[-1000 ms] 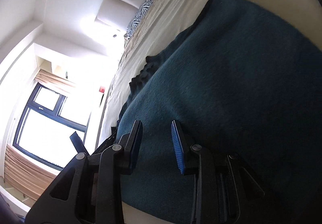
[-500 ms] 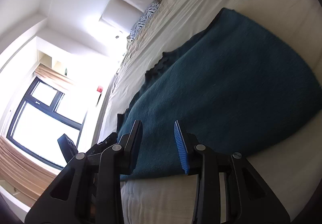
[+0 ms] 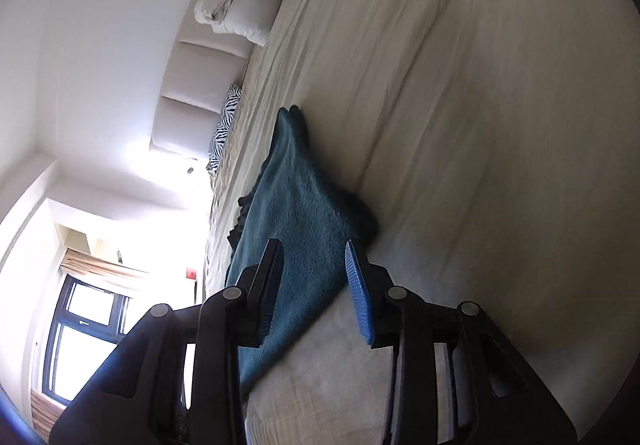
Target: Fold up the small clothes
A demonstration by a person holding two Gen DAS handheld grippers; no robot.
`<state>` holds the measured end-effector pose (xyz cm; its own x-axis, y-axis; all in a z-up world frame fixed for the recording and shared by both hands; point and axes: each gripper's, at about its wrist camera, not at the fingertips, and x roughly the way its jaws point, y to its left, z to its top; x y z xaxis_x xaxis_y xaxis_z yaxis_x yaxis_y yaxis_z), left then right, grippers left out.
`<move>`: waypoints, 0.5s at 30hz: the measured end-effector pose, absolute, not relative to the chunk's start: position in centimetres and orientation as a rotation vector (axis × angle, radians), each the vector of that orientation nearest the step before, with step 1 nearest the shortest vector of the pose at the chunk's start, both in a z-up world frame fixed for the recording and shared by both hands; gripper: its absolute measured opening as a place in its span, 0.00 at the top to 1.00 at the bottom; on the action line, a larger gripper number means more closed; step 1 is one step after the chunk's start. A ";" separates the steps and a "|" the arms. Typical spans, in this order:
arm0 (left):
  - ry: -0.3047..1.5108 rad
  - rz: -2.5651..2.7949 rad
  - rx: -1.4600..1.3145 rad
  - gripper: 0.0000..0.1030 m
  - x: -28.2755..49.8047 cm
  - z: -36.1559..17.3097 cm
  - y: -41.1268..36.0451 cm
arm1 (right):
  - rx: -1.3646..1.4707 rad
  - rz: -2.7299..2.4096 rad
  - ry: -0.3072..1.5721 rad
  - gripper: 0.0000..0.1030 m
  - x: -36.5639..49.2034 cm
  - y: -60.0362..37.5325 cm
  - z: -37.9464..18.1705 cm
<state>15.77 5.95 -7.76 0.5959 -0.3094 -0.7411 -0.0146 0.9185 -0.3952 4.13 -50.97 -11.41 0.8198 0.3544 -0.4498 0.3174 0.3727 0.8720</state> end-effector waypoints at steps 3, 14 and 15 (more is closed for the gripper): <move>0.874 -0.103 -0.450 0.30 13.9 -6.9 8.3 | 1.160 0.034 0.598 0.49 0.3 -51.7 -9.3; 0.878 -0.144 -0.601 0.28 12.1 -6.1 11.4 | 1.027 0.195 0.644 0.49 -1.8 -46.2 -5.7; 0.885 -0.156 -0.612 0.28 12.2 -6.2 11.3 | 1.011 0.213 0.651 0.49 -1.6 -45.5 -5.4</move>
